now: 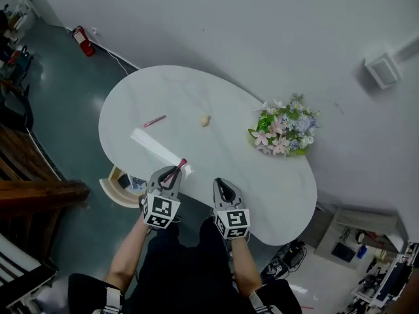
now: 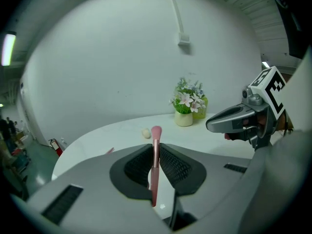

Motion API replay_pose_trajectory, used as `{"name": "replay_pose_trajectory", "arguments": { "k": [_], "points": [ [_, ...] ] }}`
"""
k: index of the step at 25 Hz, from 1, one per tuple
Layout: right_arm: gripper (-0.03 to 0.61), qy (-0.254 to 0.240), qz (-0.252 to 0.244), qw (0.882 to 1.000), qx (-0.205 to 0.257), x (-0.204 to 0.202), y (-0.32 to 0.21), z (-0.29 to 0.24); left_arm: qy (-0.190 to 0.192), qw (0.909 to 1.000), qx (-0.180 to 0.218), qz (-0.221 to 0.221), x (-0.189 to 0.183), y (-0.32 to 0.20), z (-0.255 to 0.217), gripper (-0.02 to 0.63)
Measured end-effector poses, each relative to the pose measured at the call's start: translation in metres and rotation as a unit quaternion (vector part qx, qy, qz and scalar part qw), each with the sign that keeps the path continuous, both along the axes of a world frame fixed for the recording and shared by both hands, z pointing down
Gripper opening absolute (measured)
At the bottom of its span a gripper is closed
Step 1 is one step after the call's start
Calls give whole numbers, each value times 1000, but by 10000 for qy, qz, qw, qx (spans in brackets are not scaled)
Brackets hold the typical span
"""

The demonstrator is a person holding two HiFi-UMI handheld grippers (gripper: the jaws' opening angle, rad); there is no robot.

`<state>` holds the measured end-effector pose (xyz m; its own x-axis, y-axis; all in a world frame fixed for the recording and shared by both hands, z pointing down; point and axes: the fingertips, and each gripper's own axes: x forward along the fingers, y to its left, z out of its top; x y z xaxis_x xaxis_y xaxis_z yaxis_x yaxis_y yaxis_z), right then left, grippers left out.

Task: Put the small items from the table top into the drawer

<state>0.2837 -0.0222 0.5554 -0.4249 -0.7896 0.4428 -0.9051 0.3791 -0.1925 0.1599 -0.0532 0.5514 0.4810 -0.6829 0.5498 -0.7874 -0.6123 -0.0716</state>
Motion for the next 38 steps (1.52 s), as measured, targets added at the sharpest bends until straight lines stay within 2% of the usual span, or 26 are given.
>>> {"name": "replay_pose_trajectory", "arguments": {
  "k": [8, 19, 25, 31, 38],
  "points": [
    [40, 30, -758, 9971, 113, -80, -2, -10, 92, 9964, 49, -844, -87, 22, -13, 55],
    [40, 120, -1786, 9837, 189, -192, 4, -13, 182, 9806, -12, -1953, -200, 57, -10, 55],
    [40, 142, -2294, 9731, 154, -244, 12, -8, 252, 9700, -3, -2419, -245, 71, -4, 55],
    [40, 179, -2731, 9618, 115, -288, 19, -4, 404, 9553, -241, -2920, -284, 91, 15, 55],
    [40, 314, -3106, 9500, -20, -323, 22, 17, 629, 9418, -399, -3278, -304, 100, 42, 55]
  ]
}}
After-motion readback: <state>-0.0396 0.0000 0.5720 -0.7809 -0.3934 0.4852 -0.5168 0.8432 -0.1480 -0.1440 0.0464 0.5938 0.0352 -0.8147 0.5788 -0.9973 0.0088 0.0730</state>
